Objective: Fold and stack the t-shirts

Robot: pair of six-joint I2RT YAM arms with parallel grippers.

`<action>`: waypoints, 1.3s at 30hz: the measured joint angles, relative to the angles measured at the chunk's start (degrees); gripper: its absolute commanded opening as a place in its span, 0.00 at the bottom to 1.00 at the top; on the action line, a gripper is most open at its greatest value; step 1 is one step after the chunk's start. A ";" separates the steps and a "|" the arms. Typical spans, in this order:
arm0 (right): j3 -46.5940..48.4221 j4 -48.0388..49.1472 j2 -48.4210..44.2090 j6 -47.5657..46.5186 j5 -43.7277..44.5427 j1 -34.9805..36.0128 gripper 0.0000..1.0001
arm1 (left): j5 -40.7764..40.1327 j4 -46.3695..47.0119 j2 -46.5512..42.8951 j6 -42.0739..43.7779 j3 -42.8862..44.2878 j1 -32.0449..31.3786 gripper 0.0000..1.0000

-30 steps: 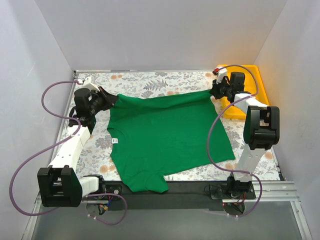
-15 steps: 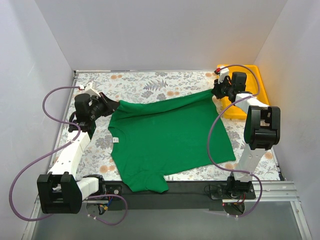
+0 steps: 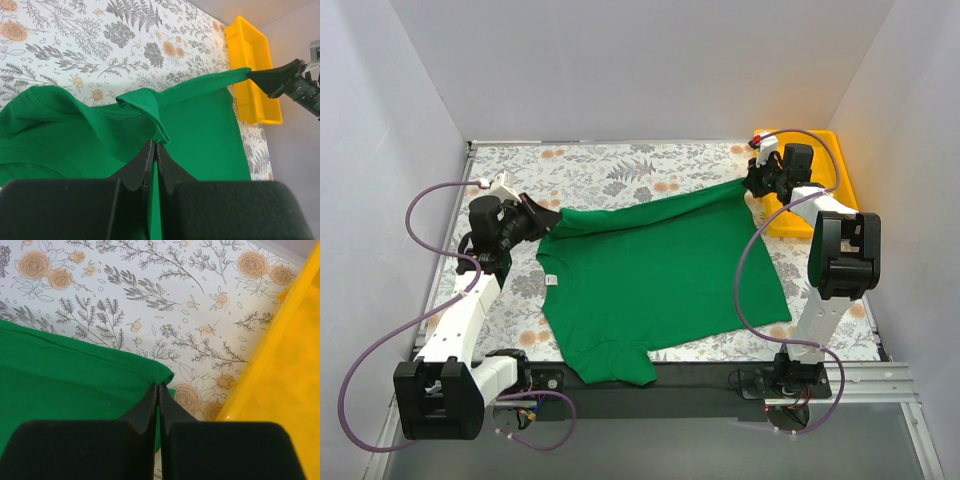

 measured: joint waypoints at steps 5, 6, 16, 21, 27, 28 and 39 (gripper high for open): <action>0.00 0.00 0.00 -0.39 0.02 0.00 0.01 | 0.15 -0.35 -1.38 -0.37 -1.49 -0.07 0.00; 0.00 0.00 0.00 -0.50 0.02 0.00 0.02 | 0.20 -0.42 -1.51 -0.39 -1.64 -0.09 0.00; -2.21 0.33 -0.24 -2.40 0.85 0.00 0.06 | 0.22 -1.49 -2.71 -1.01 -3.69 -0.37 0.00; -5.55 0.24 -1.88 -3.85 1.70 -0.17 0.13 | 0.24 -2.16 -3.61 -1.25 -4.44 -0.37 0.00; -8.44 0.31 -5.77 -5.62 2.34 -1.07 0.25 | 0.24 -2.89 -4.55 -1.42 -5.25 -0.37 0.00; -8.98 0.35 -6.54 -5.81 2.36 -1.29 0.28 | 0.26 -3.10 -4.66 -1.40 -5.35 -0.37 0.00; -14.34 -2.82 -14.03 -10.73 -2.58 -2.69 0.45 | 2.01 -4.68 -5.84 -1.46 -6.62 -0.42 0.00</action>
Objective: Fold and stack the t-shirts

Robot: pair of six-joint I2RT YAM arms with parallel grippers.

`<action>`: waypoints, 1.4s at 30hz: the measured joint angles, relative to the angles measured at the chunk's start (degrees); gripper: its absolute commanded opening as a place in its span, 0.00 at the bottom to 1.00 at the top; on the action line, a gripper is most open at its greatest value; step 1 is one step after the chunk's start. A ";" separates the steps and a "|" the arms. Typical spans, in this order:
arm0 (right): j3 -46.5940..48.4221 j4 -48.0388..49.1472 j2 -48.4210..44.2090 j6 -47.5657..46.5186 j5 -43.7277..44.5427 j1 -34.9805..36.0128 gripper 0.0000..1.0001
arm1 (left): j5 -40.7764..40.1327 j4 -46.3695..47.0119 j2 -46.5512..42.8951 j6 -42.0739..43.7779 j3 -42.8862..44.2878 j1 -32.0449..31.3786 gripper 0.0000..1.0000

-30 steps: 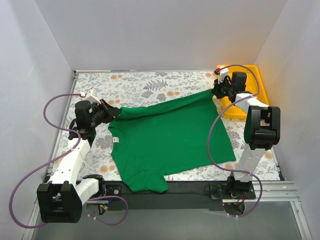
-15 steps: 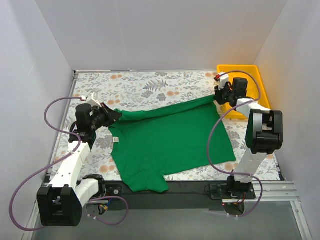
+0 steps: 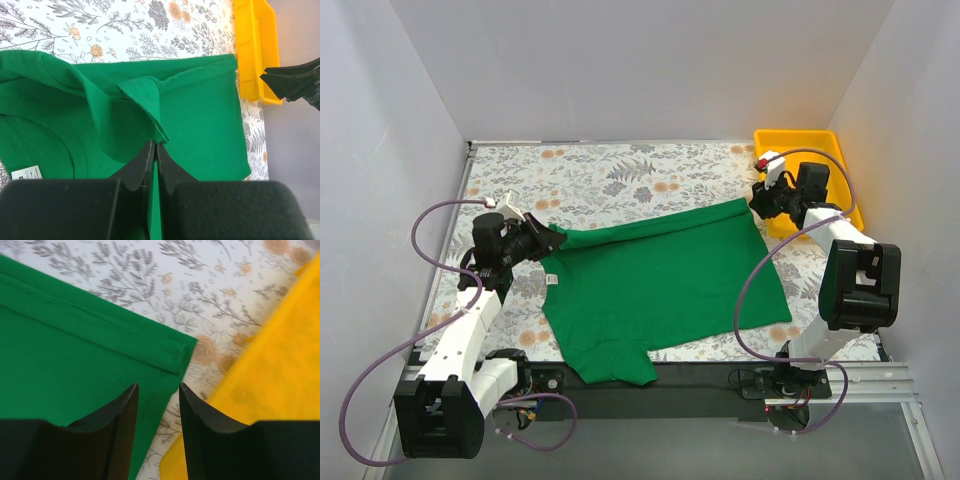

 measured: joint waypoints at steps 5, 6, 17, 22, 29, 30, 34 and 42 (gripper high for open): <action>2.56 -7.45 -0.33 -1.22 -10.32 0.02 0.46 | 1.09 -0.50 -0.39 -0.33 -0.72 -0.02 0.00; 2.82 -8.35 -0.33 -1.18 -11.85 0.13 0.46 | 1.31 -0.50 -0.39 -0.37 -1.03 -0.02 0.00; 4.02 -14.69 -0.35 -0.57 -18.21 0.85 0.47 | 2.23 -4.50 -0.20 -1.44 -2.56 -0.04 0.00; 4.17 -15.54 -0.35 -0.50 -18.58 1.18 0.47 | 2.25 -7.06 -0.17 -2.32 -2.56 -0.31 0.00; 4.17 -16.55 -0.35 -0.35 -18.93 1.84 0.47 | 2.27 -11.41 1.01 -2.73 -2.62 -0.90 0.00; 4.17 -16.59 -0.35 -0.35 -18.93 2.03 0.47 | 2.32 -11.89 1.60 -2.73 -2.62 -1.14 0.01; 4.28 -16.85 -0.35 -0.35 -18.91 2.78 0.47 | 3.02 -13.14 5.68 -2.36 -2.62 -2.34 0.01; 5.31 -18.49 -0.33 -0.46 -18.36 3.87 0.47 | 4.68 -16.17 14.36 0.20 -2.36 -6.34 0.32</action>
